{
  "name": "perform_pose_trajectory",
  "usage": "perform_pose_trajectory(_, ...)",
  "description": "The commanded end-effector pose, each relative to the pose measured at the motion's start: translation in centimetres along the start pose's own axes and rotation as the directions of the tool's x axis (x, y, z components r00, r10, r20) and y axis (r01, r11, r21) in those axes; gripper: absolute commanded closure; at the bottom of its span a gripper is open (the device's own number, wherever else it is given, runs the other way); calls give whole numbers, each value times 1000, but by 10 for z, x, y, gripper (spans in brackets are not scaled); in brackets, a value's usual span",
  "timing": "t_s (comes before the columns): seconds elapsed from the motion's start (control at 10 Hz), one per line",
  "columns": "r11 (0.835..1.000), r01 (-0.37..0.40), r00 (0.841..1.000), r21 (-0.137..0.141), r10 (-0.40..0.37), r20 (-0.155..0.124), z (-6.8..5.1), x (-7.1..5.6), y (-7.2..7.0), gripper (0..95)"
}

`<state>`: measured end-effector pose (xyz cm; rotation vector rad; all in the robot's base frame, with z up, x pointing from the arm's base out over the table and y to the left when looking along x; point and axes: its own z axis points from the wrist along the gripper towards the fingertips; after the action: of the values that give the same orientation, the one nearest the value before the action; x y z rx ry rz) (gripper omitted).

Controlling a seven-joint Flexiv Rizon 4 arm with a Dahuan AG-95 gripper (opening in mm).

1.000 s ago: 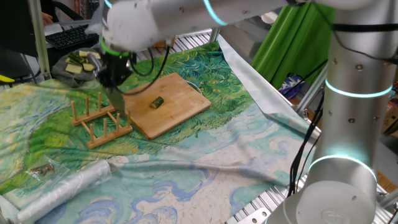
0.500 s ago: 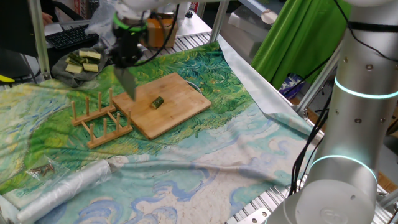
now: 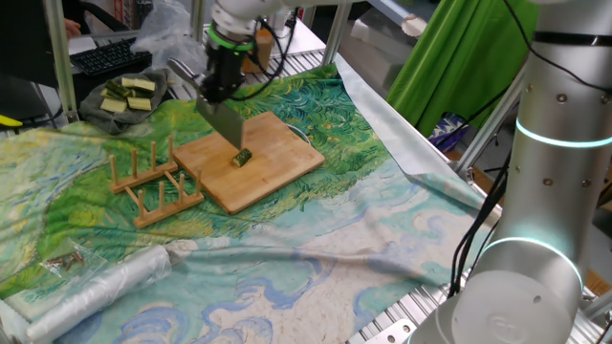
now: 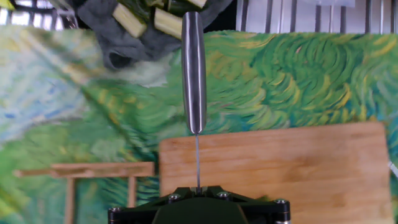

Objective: Chop the cucumber into shreds

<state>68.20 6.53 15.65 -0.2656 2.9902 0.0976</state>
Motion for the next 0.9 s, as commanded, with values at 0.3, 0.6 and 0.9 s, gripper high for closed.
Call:
perform_pose_trajectory(0.3,998,57,998,3,-57,23,25,8,-32,950)
perform_pose_trajectory(0.6,999,46,998,2,-46,30,39,20,-39,950)
perform_pose_trajectory(0.9,999,49,998,4,-49,40,51,33,-38,950)
